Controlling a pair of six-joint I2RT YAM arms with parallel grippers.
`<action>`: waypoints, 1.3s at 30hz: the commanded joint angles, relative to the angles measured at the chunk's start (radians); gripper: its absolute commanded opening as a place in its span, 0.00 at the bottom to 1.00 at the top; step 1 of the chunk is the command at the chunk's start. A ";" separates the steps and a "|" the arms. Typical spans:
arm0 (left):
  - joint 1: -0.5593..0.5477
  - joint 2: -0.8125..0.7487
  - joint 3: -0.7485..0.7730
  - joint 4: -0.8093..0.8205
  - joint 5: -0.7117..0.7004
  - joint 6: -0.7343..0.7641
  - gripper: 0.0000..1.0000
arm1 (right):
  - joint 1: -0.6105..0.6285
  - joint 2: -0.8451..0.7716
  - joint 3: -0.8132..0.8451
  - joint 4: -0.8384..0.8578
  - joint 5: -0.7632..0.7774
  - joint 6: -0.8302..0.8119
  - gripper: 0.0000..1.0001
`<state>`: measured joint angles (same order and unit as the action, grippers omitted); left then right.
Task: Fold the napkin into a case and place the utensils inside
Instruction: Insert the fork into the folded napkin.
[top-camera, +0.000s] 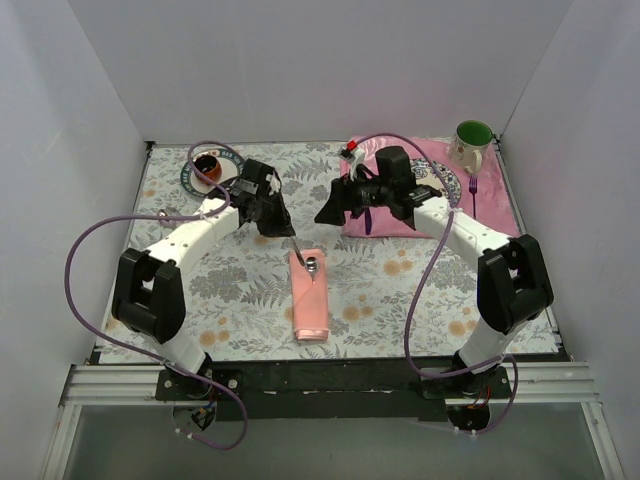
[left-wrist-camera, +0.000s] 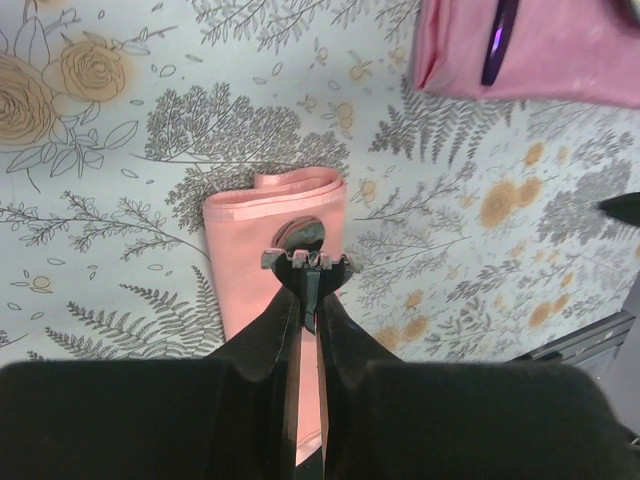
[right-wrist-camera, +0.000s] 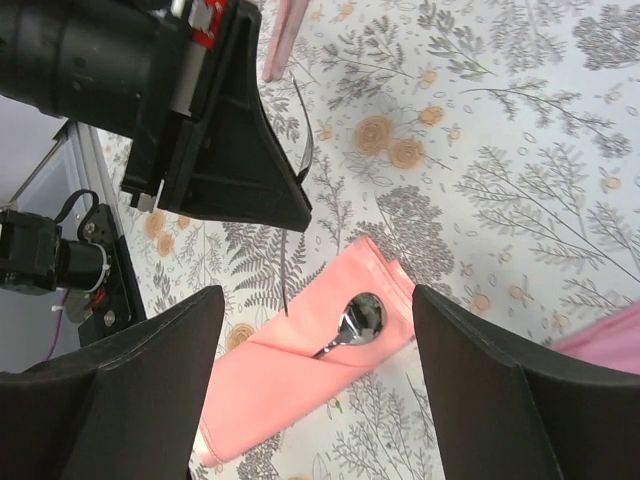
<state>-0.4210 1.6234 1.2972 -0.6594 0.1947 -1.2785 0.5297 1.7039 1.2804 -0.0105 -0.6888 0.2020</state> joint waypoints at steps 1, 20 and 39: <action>0.005 0.053 0.060 -0.098 0.031 0.059 0.00 | -0.051 -0.036 -0.016 -0.051 0.002 -0.016 0.84; -0.025 0.194 0.142 -0.192 -0.018 0.011 0.00 | -0.109 -0.029 -0.046 0.001 -0.003 0.036 0.84; -0.055 0.224 0.082 -0.183 0.002 -0.001 0.01 | -0.115 -0.026 -0.069 0.001 -0.014 0.040 0.82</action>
<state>-0.4614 1.8610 1.4002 -0.8352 0.1841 -1.2724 0.4198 1.6875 1.2274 -0.0494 -0.6838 0.2398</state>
